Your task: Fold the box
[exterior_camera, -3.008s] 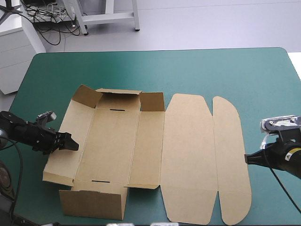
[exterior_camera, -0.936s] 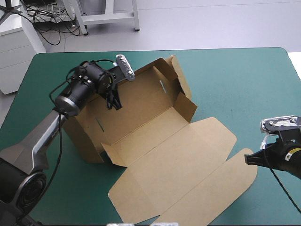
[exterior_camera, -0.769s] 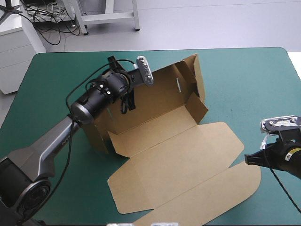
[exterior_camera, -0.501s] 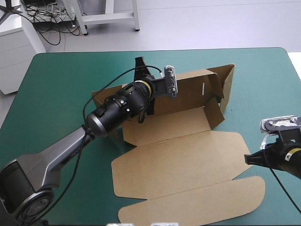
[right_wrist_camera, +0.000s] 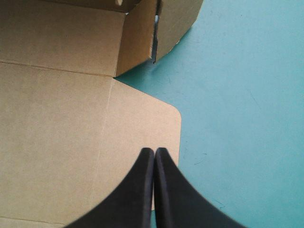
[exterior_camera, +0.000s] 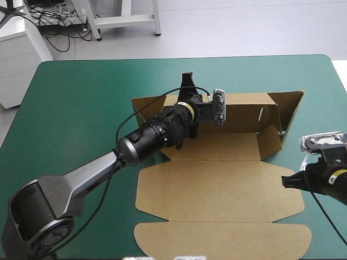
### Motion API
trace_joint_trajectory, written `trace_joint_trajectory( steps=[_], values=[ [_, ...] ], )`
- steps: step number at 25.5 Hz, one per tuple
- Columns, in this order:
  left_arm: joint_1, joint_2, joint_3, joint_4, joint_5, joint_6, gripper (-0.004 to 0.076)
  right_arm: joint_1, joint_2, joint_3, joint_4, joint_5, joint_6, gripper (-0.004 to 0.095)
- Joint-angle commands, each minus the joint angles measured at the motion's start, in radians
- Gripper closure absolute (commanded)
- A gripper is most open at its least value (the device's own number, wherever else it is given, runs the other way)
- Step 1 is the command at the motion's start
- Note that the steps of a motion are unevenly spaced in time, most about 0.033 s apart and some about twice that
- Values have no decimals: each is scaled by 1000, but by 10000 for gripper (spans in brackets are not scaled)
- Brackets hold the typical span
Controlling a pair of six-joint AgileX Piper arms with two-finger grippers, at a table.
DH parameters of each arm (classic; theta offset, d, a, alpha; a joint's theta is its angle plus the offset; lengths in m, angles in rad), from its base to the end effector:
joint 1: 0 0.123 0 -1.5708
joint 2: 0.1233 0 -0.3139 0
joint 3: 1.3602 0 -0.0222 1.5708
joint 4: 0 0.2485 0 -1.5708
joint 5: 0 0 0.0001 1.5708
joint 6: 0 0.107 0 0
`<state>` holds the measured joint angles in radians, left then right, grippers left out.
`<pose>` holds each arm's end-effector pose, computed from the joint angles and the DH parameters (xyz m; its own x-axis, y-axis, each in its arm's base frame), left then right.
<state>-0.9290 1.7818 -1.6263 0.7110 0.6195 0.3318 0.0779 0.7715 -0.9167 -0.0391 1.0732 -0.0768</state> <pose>0.2936 -0.3250 0.3718 0.2571 0.9074 -0.3324 0.5815 0.1294 0.8032 0.1115 0.0050 0.3670 -0.7340 -0.1529 -0.6617 -0.1255 0.9881 -0.0891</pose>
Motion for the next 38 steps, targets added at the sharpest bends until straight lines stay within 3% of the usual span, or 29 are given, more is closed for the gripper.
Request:
trace_joint_trajectory(
  steps=[1, 2, 5, 13, 15, 22, 27, 33, 38],
  values=[
    [-23, -18, -29, 154, -31, -154, 734, 2, 1, -23, 6, -61, 2, 928],
    [-46, 5, -29, 316, -14, -258, 734, 2, 1, -23, 8, -70, 2, 928],
    [-78, 39, -29, 482, 4, -358, 734, 2, 1, -23, 8, -74, -2, 928],
    [-111, 79, -29, 541, 28, -381, 734, 2, 1, -23, -76, -99, 7, 915],
    [-111, 79, -29, 541, 28, -381, 734, 2, 1, -23, -83, -128, 63, 853],
    [-111, 79, -29, 548, 22, -381, 734, 2, 63, -23, -74, -144, 168, 479],
    [-111, 79, -29, 548, 24, -381, 734, 2, 141, -23, -2, -190, 209, 339],
    [-111, 79, -29, 548, 26, -381, 734, 2, 211, -23, 39, -164, 211, 356],
    [-111, 79, -29, 541, 26, -383, 734, 2, 226, -54, 6, -150, 211, 356]
  ],
)
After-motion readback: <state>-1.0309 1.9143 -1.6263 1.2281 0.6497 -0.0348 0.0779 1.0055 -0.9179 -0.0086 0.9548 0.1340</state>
